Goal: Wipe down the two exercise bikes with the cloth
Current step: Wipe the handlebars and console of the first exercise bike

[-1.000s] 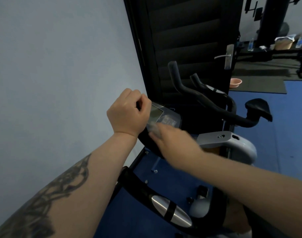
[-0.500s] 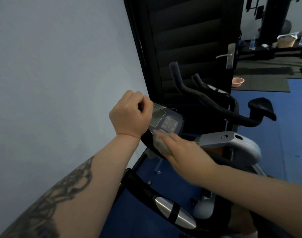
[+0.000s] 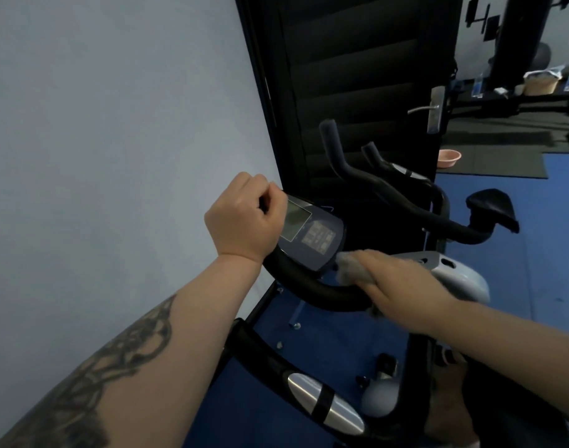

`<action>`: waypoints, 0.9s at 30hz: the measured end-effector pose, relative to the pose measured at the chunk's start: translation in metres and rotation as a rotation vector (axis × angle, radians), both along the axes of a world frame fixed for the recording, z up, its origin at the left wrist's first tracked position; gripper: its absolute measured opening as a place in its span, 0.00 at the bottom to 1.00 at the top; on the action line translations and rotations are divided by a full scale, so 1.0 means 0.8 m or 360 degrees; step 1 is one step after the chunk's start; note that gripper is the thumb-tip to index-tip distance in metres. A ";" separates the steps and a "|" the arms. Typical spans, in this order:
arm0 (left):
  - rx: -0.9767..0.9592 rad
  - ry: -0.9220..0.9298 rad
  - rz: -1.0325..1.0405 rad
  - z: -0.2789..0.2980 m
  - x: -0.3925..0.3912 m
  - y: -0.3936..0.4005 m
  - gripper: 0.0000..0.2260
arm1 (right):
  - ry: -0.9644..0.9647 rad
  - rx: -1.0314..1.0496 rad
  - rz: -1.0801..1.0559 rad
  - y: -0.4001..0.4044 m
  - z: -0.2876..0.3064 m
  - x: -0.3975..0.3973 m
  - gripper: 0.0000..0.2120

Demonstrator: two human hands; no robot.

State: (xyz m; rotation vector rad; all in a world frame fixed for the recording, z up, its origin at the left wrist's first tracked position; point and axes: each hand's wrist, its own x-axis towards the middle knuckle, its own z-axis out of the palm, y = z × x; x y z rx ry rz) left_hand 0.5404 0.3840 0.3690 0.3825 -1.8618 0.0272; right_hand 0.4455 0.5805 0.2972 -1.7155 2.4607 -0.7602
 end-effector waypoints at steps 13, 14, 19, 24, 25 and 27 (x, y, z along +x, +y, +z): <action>0.0036 -0.0007 0.0012 0.001 0.002 0.005 0.15 | 0.0136 -0.0180 -0.0250 -0.019 -0.008 0.069 0.20; 0.0058 -0.0008 0.0028 0.003 0.002 0.007 0.15 | 0.0144 -0.0203 -0.0149 -0.017 -0.006 0.069 0.21; 0.0344 -0.0091 0.0139 0.001 0.004 0.026 0.13 | 0.0038 0.0333 -0.0204 0.040 -0.004 -0.015 0.14; 0.0858 -0.0326 0.0247 0.017 0.006 0.058 0.04 | -0.0308 0.0013 0.0135 0.050 -0.018 -0.010 0.20; 0.0876 -0.0467 0.0262 0.017 0.011 0.065 0.08 | -0.0369 0.0039 0.0241 0.056 -0.016 -0.019 0.21; 0.0919 -0.0633 0.0257 0.010 0.025 0.086 0.18 | -0.0345 0.0202 0.0339 0.076 -0.010 -0.045 0.20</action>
